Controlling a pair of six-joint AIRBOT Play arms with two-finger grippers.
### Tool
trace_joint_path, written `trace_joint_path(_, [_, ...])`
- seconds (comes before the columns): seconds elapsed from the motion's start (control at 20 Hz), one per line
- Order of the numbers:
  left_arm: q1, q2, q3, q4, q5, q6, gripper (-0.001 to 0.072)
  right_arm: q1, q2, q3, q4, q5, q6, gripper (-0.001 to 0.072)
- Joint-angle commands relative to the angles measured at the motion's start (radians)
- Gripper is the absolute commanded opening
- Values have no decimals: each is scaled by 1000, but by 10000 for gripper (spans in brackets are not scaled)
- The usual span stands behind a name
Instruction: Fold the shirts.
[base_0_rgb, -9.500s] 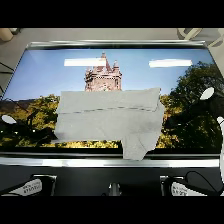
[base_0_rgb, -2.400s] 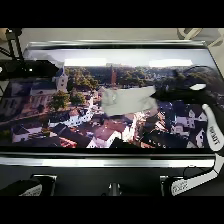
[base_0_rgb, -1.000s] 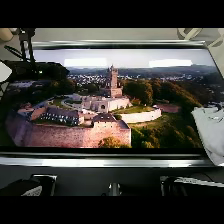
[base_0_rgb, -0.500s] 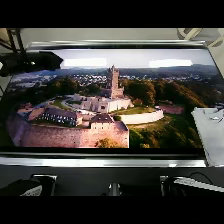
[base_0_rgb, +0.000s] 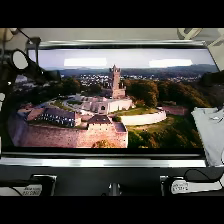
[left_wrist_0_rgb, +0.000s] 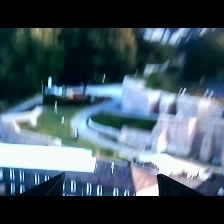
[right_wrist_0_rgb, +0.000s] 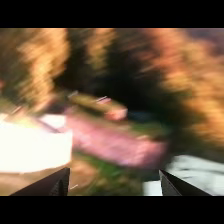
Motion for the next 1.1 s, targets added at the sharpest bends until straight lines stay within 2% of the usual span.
trace_joint_path(0.0, [8, 24, -121, -88, -77, 77, 720, 138, -69, -50, 63, 217, 49, 608])
trace_joint_path(0.1, [6, 48, -181, -105, -13, 77, 720, 139, -64, -83, 44, 172, 94, 610])
trace_joint_path(0.2, [7, 37, -183, -103, -6, 77, 720, 139, -64, -83, -5, 157, 119, 608])
trace_joint_path(1.05, [7, 34, -183, -102, -6, 77, 720, 139, -64, -83, -27, 157, 119, 608])
